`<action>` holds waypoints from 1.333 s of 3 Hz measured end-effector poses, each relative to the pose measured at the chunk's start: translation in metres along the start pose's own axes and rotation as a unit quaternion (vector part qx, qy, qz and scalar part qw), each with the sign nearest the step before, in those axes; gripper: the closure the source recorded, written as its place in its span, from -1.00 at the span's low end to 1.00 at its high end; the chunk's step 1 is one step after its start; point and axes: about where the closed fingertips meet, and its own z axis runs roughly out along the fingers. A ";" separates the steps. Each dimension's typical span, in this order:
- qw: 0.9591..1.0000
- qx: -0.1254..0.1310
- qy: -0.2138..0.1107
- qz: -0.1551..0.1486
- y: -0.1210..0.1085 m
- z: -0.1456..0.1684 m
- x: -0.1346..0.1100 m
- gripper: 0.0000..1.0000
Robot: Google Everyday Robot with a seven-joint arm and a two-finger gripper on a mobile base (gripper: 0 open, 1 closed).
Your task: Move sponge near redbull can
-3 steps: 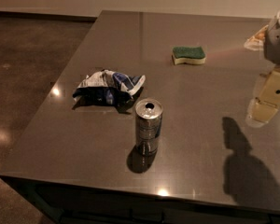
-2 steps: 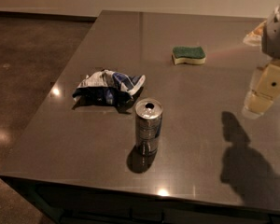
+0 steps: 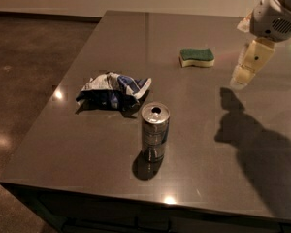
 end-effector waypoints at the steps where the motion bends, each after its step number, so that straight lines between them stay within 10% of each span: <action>1: 0.999 -0.003 -0.017 0.030 -0.052 0.039 -0.004 -1.00; 4: 0.988 -0.021 -0.056 0.144 -0.108 0.125 -0.005 -1.00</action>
Offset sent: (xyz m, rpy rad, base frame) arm 0.1311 -0.0089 -0.0626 0.1375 0.0619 -0.1519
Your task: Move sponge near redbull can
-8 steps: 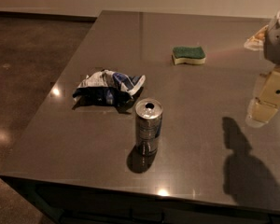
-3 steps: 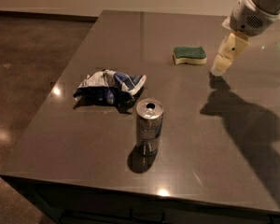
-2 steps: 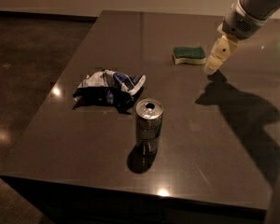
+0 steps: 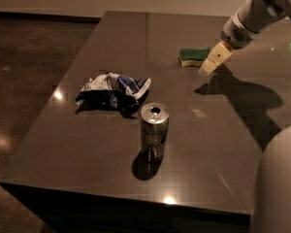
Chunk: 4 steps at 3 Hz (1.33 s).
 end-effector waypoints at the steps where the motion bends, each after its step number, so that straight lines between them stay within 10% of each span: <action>1: 0.999 -0.011 -0.020 0.035 -0.011 0.017 -0.002 -1.00; 3: 0.997 0.002 -0.024 0.070 -0.032 0.036 -0.006 -1.00; 4: 0.997 0.007 -0.013 0.076 -0.037 0.045 -0.006 -0.52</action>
Offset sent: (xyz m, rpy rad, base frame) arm 0.0510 -0.0087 -0.0190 0.0951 0.0025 -0.1602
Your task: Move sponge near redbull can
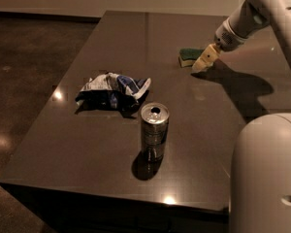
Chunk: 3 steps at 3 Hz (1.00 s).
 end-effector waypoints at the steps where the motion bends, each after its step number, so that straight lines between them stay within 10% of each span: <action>1: 1.000 0.003 0.005 0.000 -0.002 0.001 -0.001 -0.05; 3: 1.000 0.000 -0.012 -0.006 0.004 -0.021 0.001 0.98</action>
Offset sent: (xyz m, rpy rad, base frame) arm 0.0027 -0.0042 0.0181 -0.0080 -0.0149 0.0091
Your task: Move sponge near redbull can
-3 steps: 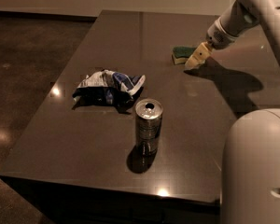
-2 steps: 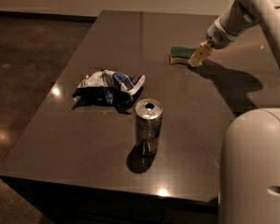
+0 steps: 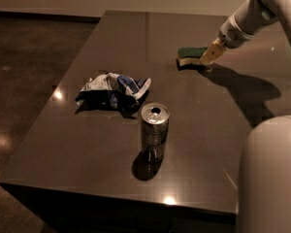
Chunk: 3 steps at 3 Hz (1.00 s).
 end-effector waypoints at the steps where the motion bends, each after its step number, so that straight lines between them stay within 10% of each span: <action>1: 1.000 -0.003 -0.010 -0.011 0.016 -0.023 0.007 1.00; 3: 0.997 -0.022 -0.016 -0.075 0.081 -0.063 0.041 1.00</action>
Offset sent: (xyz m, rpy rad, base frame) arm -0.1459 0.0073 0.0335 -0.0271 -0.0552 0.1819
